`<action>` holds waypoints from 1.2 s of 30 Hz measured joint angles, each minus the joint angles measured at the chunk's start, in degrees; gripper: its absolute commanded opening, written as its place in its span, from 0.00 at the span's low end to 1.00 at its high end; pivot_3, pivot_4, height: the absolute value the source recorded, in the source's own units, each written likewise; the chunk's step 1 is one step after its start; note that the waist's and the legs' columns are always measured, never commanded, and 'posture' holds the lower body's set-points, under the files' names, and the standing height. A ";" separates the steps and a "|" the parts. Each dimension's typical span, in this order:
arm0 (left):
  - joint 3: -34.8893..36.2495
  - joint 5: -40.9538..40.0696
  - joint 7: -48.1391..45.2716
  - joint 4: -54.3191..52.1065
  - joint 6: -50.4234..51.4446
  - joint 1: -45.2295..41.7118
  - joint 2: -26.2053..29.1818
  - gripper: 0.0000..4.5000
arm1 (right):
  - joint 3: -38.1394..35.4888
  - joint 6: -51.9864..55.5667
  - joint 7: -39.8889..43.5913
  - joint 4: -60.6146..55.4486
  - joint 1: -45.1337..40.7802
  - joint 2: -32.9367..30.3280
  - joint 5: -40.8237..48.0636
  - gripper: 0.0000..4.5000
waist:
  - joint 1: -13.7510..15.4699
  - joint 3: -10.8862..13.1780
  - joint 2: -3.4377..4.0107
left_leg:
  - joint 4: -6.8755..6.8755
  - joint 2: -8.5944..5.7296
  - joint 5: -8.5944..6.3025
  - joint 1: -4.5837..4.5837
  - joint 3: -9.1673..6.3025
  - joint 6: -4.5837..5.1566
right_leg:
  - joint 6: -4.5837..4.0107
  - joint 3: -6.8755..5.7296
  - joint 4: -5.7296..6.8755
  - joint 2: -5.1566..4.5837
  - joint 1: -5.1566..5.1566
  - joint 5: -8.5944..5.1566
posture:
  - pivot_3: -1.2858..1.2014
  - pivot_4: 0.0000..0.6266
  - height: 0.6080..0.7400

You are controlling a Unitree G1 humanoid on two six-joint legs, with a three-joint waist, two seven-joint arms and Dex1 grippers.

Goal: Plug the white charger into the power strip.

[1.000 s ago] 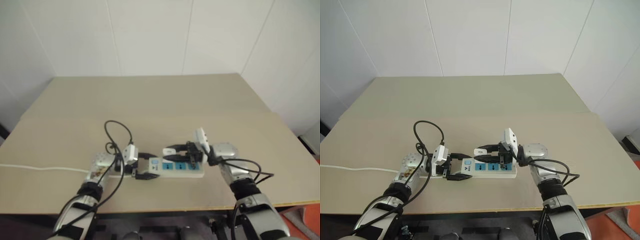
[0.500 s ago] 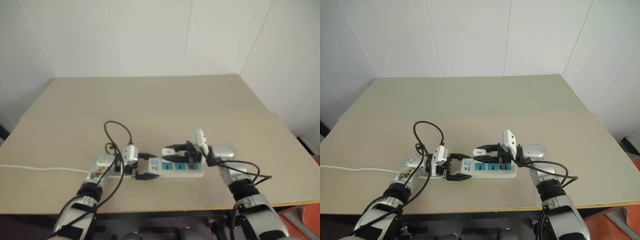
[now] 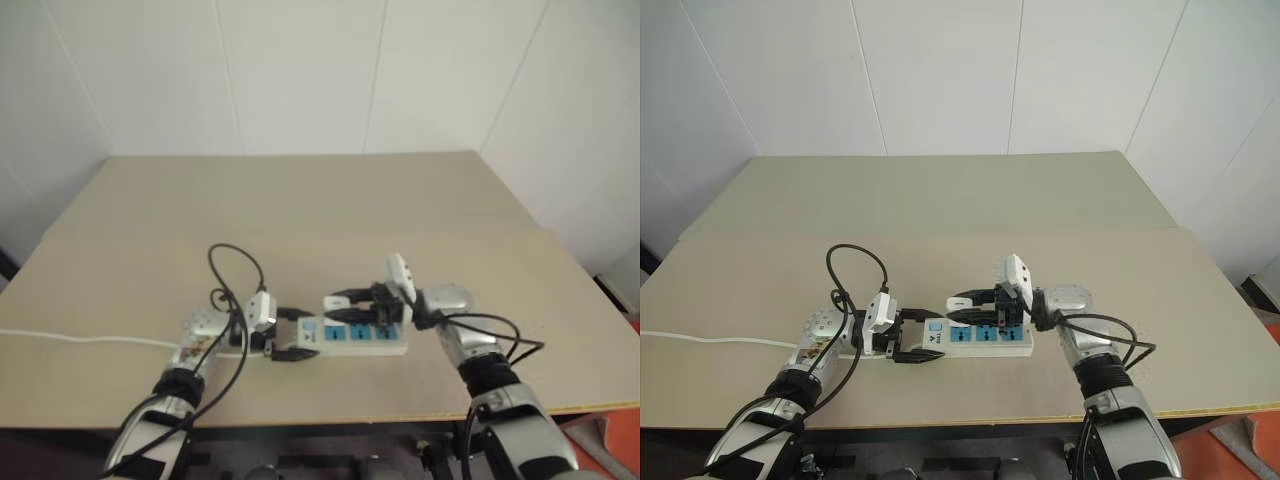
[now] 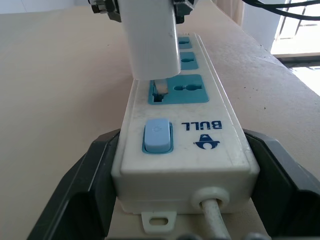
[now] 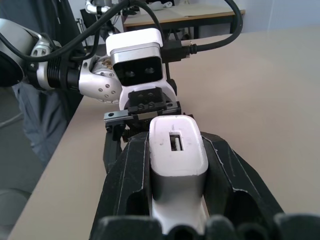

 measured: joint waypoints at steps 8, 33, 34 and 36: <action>-0.14 0.00 0.02 -0.20 -0.05 0.05 0.04 0.73 | -0.21 2.26 -0.53 -1.36 0.74 0.15 0.34 0.25 | -0.01 0.00 0.00 | 0.00 -0.01 0.00 -0.03 0.01 0.00 | 0.01 0.00 -0.01 0.00 -0.03 -0.01 | 0.52 0.24 1.00; -0.32 0.00 0.46 -0.20 -0.05 0.08 0.21 0.73 | -0.53 -1.12 -0.65 1.83 -0.46 0.63 0.05 0.25 | -0.05 0.00 0.00 | 0.01 0.00 0.00 -0.01 0.01 0.00 | 0.01 0.01 0.01 0.00 -0.02 0.01 | 0.52 0.24 1.00; -0.36 0.00 0.49 -0.20 -0.05 0.08 0.21 0.73 | -0.53 -1.44 -0.63 1.95 -0.46 0.63 0.05 0.25 | -0.05 0.00 0.00 | 0.01 0.00 0.00 -0.01 0.01 0.00 | 0.01 0.01 0.01 0.00 -0.02 0.01 | 0.52 0.24 1.00; -0.38 -0.01 0.59 -0.21 -0.05 0.17 0.18 0.73 | -0.54 -1.89 -0.63 2.21 -0.50 0.63 0.05 0.25 | -0.05 0.00 0.00 | 0.01 0.00 0.00 -0.01 0.01 0.00 | 0.02 0.01 0.02 0.00 -0.02 0.01 | 0.52 0.24 1.00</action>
